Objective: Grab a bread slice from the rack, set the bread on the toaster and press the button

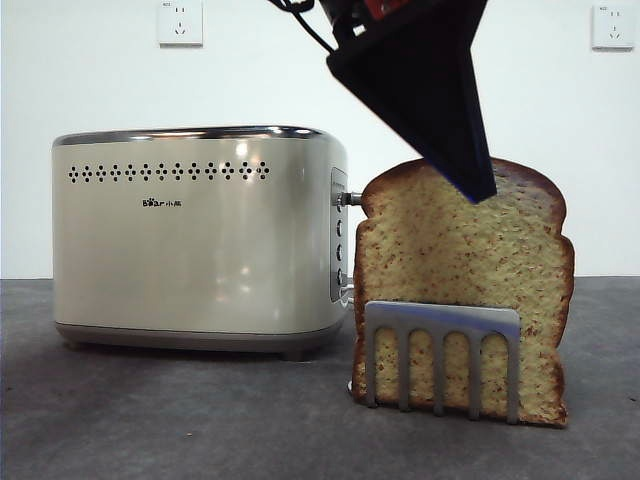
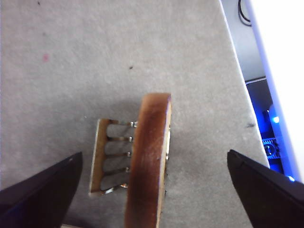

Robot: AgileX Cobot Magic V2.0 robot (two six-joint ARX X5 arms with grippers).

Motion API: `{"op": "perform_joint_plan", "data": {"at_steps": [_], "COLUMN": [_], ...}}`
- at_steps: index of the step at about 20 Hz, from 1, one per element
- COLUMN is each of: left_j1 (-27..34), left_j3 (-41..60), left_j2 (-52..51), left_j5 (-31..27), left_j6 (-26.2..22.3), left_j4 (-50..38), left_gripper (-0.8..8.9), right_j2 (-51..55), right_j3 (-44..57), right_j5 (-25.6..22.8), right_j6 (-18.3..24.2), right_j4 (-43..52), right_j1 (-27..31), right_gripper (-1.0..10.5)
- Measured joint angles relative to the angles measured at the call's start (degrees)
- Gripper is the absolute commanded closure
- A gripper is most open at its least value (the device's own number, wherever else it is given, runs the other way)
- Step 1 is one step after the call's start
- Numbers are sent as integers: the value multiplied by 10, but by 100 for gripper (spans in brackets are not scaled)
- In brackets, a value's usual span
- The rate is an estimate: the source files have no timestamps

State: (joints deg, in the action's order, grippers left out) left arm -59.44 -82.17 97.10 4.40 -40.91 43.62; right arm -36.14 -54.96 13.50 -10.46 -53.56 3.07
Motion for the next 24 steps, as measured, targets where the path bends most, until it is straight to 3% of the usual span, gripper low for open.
{"op": "perform_joint_plan", "data": {"at_steps": [5,8,11,16,24], "left_j1": [0,0,0,0,0], "left_j3": [0,0,0,0,0], "left_j2": [6,6,6,6,6], "left_j5": [0,-10,-22,-24,-38], "left_j6": [0,-3,-13,-36,-77], "left_j4": [6,6,8,8,4], "left_gripper": [329,533,571,761,761], "right_j2": [0,0,-1,-1,-1], "right_j3": [0,0,0,0,0], "right_j5": [0,0,0,0,0], "right_j6": [0,0,0,0,0], "right_j4": [0,-5,-9,-11,-10], "right_j1": [0,0,0,0,0], "right_gripper": [949,949,949,949,949]}}
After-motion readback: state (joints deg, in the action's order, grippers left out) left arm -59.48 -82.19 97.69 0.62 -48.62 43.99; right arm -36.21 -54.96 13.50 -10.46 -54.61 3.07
